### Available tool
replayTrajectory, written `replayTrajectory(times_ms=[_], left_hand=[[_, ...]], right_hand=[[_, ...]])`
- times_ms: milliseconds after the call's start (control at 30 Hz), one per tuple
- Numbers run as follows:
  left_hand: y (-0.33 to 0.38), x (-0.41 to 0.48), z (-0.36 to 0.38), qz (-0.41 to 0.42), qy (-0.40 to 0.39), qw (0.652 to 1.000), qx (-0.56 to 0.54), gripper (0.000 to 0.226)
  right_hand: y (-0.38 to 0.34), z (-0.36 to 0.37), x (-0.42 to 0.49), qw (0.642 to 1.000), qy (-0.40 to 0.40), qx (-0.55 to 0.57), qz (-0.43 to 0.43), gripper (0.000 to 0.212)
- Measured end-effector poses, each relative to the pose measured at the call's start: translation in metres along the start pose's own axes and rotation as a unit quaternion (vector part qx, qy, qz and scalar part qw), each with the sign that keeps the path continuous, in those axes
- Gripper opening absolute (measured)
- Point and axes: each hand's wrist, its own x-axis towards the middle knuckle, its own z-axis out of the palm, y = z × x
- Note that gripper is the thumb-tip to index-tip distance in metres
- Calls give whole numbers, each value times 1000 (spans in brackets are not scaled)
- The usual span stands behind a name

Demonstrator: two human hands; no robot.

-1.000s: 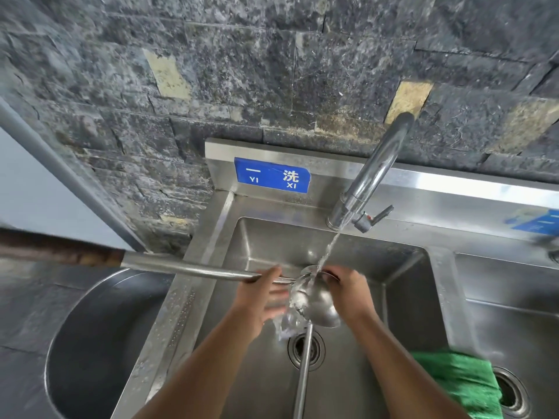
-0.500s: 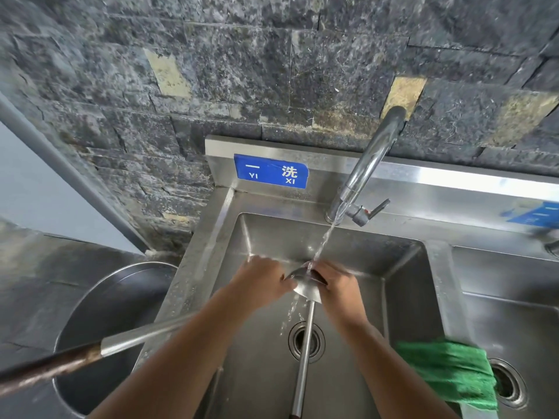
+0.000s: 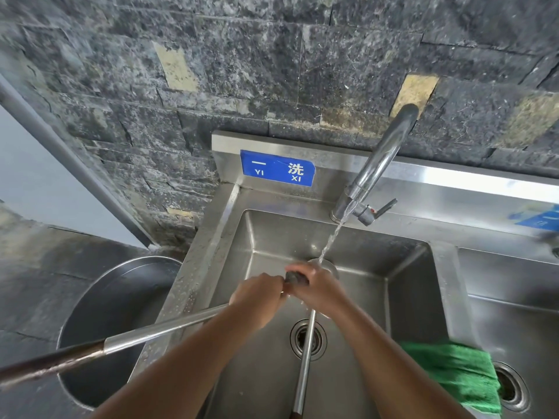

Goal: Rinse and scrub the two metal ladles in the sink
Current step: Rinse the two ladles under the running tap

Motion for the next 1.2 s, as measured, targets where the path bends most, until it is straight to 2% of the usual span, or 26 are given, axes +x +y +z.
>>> replayTrajectory(times_ms=[67,133,167,233,300,367,400,467,567,633,700,833,867,933,1000,1067,1100,1167,1200], left_hand=[[0,-1,0,-4,19,1000,8,31],[-1,-3,0,-5,43,999,12,30],[-1,-4,0,-6,56,998,4,29],[0,-6,0,-12,74,997,-25,26],[4,-6,-1,-13,76,996,-49,24],[7,-6,-3,-12,65,996,-59,23],[9,-6,-3,-17,56,996,-60,23],[11,-5,-2,-29,41,997,-66,23],[16,-5,-1,-26,36,997,-63,25],[25,-5,0,-22,21,998,-49,26],[30,-4,0,-34,10,998,-45,27],[19,-7,0,-32,20,997,-67,24],[14,-7,1,-34,19,996,-77,23],[6,-4,6,-42,-2,992,-116,25],[0,4,14,-45,-42,987,-151,26],[-5,10,18,-46,-94,978,-181,25],[-6,12,17,-54,-120,969,-207,27],[-6,16,13,-94,-178,937,-284,31],[-5,18,10,-128,-216,905,-344,32]], right_hand=[[-6,-10,9,996,-70,30,39,48],[-3,-14,19,994,-102,36,28,45],[-1,-15,21,995,-85,45,22,39],[13,-16,28,987,-25,149,51,35],[23,-22,23,943,1,307,129,37],[30,-21,15,927,26,348,134,30],[28,-19,7,937,48,324,120,30],[24,-7,-7,972,105,195,81,32],[7,4,-16,982,164,8,95,33],[-3,12,-12,976,159,-103,108,38],[-9,10,2,975,124,-138,121,42],[10,-10,41,987,-37,0,153,47],[14,-18,43,981,-61,69,169,44],[23,-26,31,943,-84,258,194,37],[41,-24,14,908,-83,348,219,37],[64,-11,5,917,-38,315,243,48],[74,-2,5,903,-4,343,258,46],[79,15,4,837,62,477,260,25],[70,19,2,806,76,531,249,28]])
